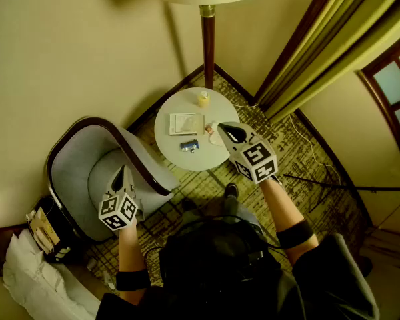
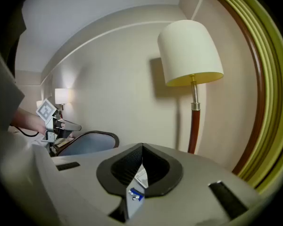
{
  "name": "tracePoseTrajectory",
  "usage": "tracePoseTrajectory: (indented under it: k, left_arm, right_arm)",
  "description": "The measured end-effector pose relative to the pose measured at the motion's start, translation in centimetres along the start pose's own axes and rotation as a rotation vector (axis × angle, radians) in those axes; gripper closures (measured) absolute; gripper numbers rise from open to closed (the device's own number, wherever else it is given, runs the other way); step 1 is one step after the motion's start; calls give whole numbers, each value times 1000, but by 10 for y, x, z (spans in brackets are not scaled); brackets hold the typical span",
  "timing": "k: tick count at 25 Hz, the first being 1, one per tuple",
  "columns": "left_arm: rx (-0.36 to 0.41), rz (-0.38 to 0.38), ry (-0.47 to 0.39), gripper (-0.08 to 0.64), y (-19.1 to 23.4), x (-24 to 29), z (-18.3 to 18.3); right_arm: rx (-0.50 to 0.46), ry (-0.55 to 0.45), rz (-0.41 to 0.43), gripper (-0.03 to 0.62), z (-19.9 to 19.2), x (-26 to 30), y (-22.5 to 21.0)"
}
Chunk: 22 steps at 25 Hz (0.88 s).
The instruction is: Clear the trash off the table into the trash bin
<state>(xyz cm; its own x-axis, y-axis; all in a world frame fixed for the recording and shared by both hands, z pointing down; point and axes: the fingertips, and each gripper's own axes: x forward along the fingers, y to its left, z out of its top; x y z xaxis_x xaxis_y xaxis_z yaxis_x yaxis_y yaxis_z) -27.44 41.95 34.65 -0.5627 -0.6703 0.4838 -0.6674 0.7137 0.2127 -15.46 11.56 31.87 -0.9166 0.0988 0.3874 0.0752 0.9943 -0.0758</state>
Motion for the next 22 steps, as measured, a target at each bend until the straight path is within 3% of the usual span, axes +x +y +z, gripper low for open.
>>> tracePoseTrajectory:
  k: [12, 22]
  left_arm:
    - [194, -146, 38, 555, -125, 73, -15]
    - [213, -158, 51, 555, -170, 87, -22]
  right_arm:
    - [71, 116, -217, 591, -104, -70, -110]
    - [108, 107, -170, 591, -121, -79, -122]
